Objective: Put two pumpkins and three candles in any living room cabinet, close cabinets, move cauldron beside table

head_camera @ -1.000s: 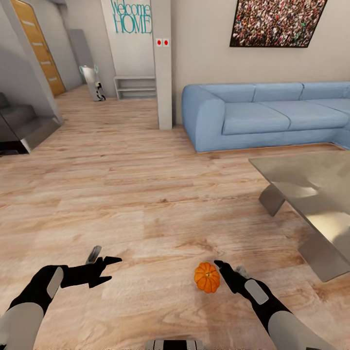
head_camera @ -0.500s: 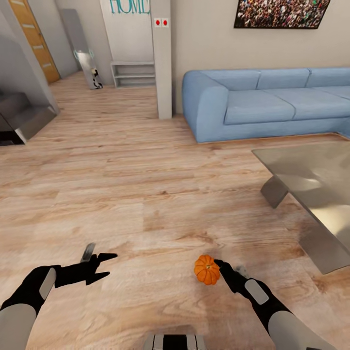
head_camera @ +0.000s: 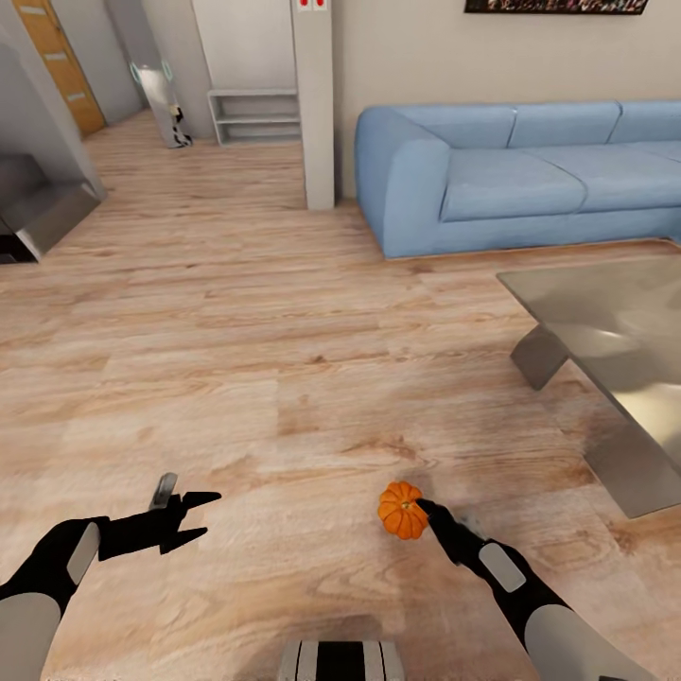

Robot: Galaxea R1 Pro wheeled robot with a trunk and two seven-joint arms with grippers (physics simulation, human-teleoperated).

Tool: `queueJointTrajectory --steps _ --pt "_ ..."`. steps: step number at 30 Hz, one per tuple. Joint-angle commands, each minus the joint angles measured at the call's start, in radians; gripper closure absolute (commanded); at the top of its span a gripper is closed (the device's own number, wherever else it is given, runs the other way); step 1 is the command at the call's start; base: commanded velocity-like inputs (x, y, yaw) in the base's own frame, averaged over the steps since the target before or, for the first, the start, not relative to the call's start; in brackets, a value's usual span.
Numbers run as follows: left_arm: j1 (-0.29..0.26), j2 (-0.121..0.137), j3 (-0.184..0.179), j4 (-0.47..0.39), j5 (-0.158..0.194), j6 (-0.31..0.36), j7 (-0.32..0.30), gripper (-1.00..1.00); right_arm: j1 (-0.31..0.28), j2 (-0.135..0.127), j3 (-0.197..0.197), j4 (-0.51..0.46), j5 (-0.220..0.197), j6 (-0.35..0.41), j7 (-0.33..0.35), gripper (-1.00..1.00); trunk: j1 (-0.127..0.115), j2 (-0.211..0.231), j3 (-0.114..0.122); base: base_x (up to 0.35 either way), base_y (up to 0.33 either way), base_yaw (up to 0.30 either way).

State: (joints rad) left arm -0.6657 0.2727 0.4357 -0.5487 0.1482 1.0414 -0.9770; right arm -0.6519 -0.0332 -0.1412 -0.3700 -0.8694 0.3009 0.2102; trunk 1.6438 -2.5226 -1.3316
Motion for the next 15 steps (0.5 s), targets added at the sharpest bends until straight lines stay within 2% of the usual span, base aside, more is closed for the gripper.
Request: queueJointTrajectory --steps 1,4,11,15 --pt "0.0 0.0 0.0 0.0 0.001 0.0 0.0 -1.0 0.0 -0.003 0.0 0.0 0.0 0.0 0.007 -1.0 0.0 0.0 -0.004 0.0 0.0 0.0" --pt "0.001 0.0 0.0 0.001 0.001 0.0 0.0 -1.0 0.0 -0.011 0.0 0.001 0.0 0.001 0.032 -1.0 0.002 -0.001 -0.016 0.0 0.0 0.0" --pt "0.001 0.0 0.001 0.001 0.001 0.0 0.0 -1.0 0.0 -0.015 0.0 0.003 -0.001 -0.001 0.044 -1.0 0.005 -0.003 -0.043 0.0 0.0 0.0" --pt "0.001 0.0 0.001 0.001 0.0 0.0 -0.035 -1.0 0.0 -0.016 0.0 0.003 -0.002 -0.002 0.046 -1.0 0.007 -0.004 -0.058 0.0 0.0 0.0"
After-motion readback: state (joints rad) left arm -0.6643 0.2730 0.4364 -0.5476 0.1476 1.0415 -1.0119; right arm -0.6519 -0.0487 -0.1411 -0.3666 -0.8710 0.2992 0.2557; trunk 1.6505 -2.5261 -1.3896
